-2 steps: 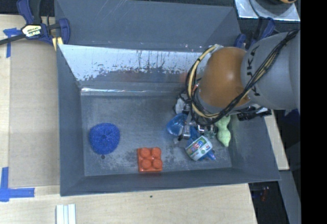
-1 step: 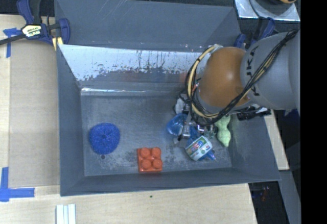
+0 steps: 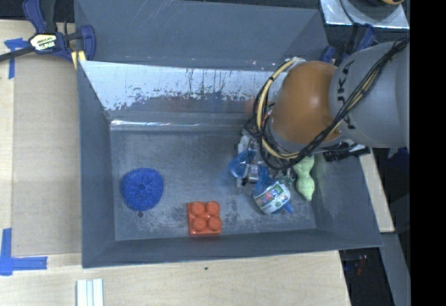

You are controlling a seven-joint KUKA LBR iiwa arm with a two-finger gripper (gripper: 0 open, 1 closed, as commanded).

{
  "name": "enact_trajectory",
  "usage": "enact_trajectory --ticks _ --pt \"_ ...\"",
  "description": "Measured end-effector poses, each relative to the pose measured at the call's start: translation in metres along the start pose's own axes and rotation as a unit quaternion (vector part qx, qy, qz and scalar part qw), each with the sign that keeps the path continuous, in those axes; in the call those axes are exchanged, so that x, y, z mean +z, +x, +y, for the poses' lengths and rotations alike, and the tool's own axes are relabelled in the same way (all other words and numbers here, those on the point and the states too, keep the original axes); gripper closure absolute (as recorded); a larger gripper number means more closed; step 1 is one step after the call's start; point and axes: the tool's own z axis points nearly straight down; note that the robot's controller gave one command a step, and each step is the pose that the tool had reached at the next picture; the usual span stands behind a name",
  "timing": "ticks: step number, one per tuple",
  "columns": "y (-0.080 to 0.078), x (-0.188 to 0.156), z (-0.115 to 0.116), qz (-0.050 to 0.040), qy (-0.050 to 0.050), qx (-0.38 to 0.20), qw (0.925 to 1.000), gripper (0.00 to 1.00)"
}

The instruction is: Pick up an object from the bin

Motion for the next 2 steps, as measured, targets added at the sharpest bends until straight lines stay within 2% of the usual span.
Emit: enact_trajectory --ticks 1,2 --pt "0.000 0.000 0.000 -0.0001 0.000 0.000 1.0000 1.00" --pt "0.001 -0.018 -0.001 0.0020 0.001 0.000 1.0000 1.00"
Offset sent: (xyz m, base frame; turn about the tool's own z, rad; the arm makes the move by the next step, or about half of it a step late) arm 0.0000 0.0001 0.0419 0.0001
